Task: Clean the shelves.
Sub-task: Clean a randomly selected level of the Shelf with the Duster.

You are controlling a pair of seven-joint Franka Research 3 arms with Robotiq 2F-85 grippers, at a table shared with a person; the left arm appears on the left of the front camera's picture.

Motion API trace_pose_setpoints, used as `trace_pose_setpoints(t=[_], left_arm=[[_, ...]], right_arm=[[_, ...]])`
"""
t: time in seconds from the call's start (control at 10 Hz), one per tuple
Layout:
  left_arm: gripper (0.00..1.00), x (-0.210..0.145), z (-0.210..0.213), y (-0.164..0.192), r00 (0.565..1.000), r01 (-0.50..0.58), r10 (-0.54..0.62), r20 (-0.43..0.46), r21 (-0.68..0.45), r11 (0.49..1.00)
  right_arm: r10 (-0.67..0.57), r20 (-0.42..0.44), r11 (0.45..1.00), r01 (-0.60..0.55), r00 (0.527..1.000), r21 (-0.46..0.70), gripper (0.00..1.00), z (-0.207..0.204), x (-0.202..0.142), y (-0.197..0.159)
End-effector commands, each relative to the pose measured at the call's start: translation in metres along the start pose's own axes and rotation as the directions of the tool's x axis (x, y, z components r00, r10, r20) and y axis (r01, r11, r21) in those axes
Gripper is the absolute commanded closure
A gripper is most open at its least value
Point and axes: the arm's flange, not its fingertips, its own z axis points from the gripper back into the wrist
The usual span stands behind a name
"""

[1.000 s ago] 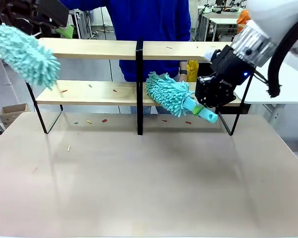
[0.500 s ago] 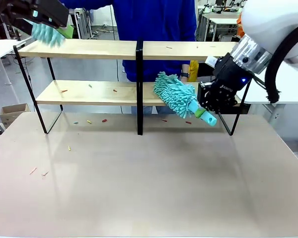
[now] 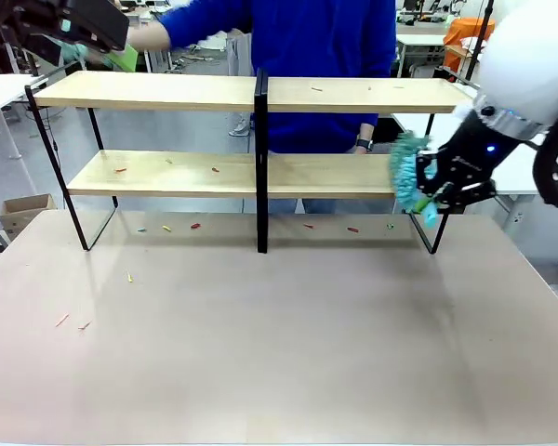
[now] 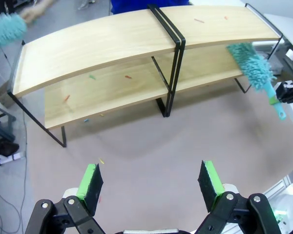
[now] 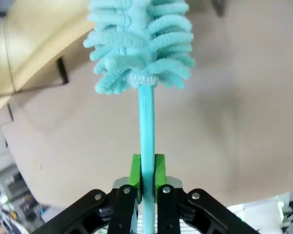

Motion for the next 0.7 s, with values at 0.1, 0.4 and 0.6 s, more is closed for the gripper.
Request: trace_pose_setpoints(t=[0.1,0.4,0.6], left_arm=[[0.00,0.000,0.001,0.001,1.000,-0.002,0.002,-0.001,0.000,1.000],[0.00,0.000,0.001,0.001,1.000,-0.002,0.002,-0.001,0.000,1.000],[0.00,0.000,0.001,0.001,1.000,-0.002,0.002,-0.001,0.000,1.000]], right_arm=[[0.006,-0.062,1.000,-0.006,0.998,0.004,0.87,-0.001,-0.017,0.015],[0.077,-0.038,0.997,-0.076,0.996,0.029,0.87,-0.002,-0.022,0.023],[0.138,-0.069,0.988,-0.132,0.988,0.083,0.87,-0.002,-0.025,0.026]])
